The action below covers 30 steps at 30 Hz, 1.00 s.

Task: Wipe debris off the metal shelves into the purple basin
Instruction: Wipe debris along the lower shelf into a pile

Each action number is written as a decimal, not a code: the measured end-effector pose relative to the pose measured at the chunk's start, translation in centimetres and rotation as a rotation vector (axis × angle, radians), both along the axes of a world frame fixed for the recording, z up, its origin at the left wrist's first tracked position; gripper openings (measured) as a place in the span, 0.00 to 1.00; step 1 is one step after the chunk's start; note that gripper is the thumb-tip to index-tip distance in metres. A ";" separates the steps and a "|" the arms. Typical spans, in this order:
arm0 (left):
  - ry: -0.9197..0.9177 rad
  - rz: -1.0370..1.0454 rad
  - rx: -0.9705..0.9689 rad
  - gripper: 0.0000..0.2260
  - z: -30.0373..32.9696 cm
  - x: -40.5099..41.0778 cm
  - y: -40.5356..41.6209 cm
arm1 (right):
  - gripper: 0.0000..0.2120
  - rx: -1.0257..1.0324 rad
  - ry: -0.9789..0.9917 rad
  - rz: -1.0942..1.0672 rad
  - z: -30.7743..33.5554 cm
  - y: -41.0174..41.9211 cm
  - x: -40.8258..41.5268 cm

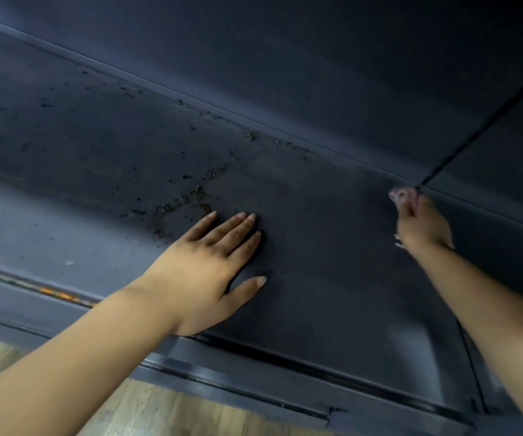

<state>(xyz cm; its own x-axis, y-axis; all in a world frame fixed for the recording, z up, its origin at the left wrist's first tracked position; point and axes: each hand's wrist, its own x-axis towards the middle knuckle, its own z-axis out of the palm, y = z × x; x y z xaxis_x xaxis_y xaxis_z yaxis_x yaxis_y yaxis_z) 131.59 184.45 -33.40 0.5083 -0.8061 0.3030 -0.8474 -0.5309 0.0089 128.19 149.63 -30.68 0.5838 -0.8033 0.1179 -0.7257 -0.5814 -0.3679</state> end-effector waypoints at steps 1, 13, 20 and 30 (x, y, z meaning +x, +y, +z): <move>0.001 0.001 0.003 0.30 0.0 0.0 0.0 | 0.24 0.002 0.065 -0.035 -0.1 -0.6 -0.3; -0.054 -0.010 -0.020 0.29 -0.2 0.4 -0.1 | 0.25 0.004 0.167 0.019 1.0 1.9 6.3; -0.066 -0.009 -0.031 0.29 -0.3 0.4 -0.1 | 0.16 -0.062 0.070 0.565 -0.1 11.4 10.1; -0.085 -0.006 -0.048 0.29 -0.6 0.4 -0.2 | 0.16 -0.070 -0.170 0.421 -0.1 12.0 8.0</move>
<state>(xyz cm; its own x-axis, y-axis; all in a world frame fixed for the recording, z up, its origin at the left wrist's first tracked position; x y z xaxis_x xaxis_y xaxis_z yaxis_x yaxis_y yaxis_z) 131.99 184.29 -33.98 0.4742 -0.7928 0.3829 -0.8494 -0.5264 -0.0379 136.22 161.64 -30.75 0.8252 -0.4872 0.2858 -0.3539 -0.8403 -0.4108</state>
